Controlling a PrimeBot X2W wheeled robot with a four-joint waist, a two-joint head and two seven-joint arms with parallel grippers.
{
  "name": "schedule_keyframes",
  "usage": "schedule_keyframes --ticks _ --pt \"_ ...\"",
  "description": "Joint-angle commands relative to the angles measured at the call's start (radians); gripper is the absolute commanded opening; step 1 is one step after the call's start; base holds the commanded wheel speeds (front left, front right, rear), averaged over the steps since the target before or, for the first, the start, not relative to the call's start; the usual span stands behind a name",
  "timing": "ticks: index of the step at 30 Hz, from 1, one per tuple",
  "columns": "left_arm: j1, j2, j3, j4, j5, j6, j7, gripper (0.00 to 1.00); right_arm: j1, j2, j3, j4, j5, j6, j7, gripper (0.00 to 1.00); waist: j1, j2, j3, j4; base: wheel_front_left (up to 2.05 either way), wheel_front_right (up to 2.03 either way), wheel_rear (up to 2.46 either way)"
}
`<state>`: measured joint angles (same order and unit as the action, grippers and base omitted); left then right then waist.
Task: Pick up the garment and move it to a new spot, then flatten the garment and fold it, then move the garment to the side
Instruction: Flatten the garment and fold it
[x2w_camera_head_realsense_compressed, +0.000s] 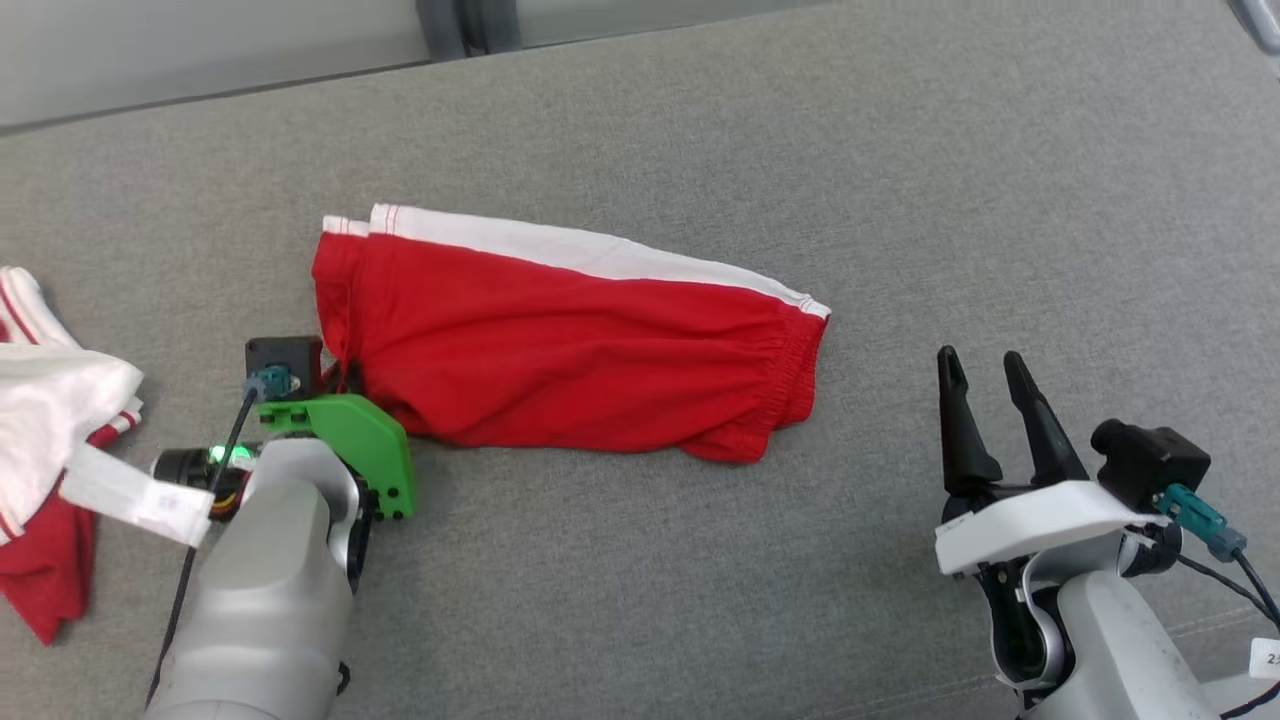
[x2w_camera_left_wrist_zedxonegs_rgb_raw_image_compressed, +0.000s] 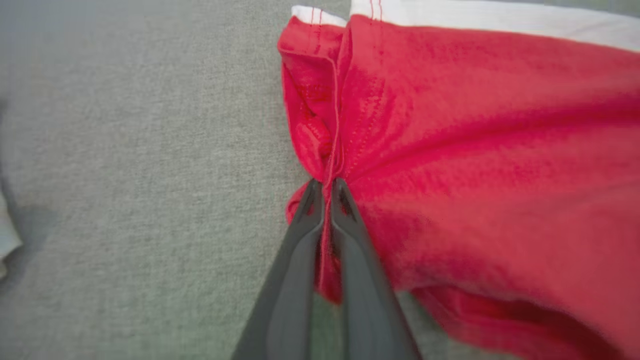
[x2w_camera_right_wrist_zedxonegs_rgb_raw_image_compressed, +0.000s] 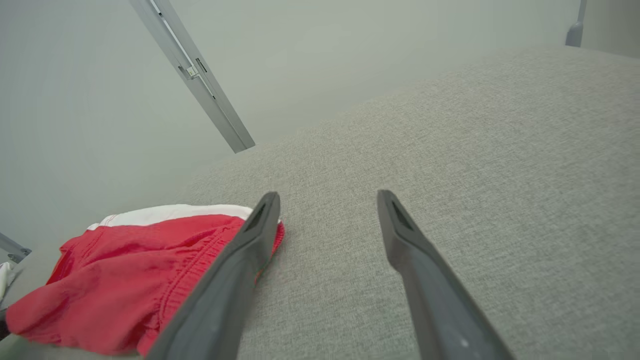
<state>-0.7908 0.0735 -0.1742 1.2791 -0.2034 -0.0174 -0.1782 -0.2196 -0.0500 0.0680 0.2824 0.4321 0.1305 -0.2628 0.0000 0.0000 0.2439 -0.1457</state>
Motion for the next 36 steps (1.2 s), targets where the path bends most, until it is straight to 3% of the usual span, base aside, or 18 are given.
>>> schedule_keyframes --ticks 1,15,17,18,19,26,30,36 --pt "0.052 -0.001 0.008 0.016 -0.018 0.000 -0.004 0.00 0.019 -0.002 -0.006 0.005 -0.011 0.000 -0.003 1.00 0.0000 0.0000 -0.056 0.049 0.00 0.00 0.00" --pt "0.227 -0.020 0.001 -0.012 -0.113 -0.021 -0.073 0.00 0.087 -0.002 -0.008 0.045 -0.076 0.000 -0.003 1.00 0.0000 0.0000 -0.173 0.122 0.00 0.00 0.00" --pt "0.244 -0.020 -0.008 -0.039 -0.128 -0.008 -0.079 0.00 0.089 -0.002 -0.002 0.049 -0.074 0.000 -0.003 1.00 0.0000 0.0000 -0.175 0.126 0.00 0.00 0.00" --pt "0.256 -0.020 -0.016 -0.061 -0.133 -0.001 -0.084 0.38 0.089 -0.002 0.002 0.051 -0.070 0.000 -0.003 1.00 0.0000 0.0000 -0.175 0.129 0.00 0.00 0.00" --pt "0.265 -0.020 -0.025 -0.079 -0.132 0.007 -0.086 1.00 0.089 -0.002 0.006 0.052 -0.064 0.000 -0.003 1.00 0.0000 0.0000 -0.175 0.132 0.00 0.00 0.00" --pt "0.375 -0.021 -0.040 -0.409 -0.076 0.084 -0.087 1.00 0.029 -0.002 0.057 0.091 -0.057 0.000 -0.003 1.00 0.0000 0.0000 -0.134 0.166 0.00 0.00 0.00" --pt "0.437 -0.021 -0.051 -0.540 -0.061 0.091 -0.087 1.00 -0.021 -0.002 0.081 0.150 -0.061 0.000 -0.003 1.00 0.0000 0.0000 -0.110 0.194 0.00 0.00 0.00" --pt "0.473 -0.021 -0.083 -0.611 -0.072 0.087 -0.087 1.00 -0.107 -0.002 0.100 0.273 -0.049 0.000 -0.003 1.00 0.0000 0.0000 -0.083 0.232 0.00 0.00 0.00"
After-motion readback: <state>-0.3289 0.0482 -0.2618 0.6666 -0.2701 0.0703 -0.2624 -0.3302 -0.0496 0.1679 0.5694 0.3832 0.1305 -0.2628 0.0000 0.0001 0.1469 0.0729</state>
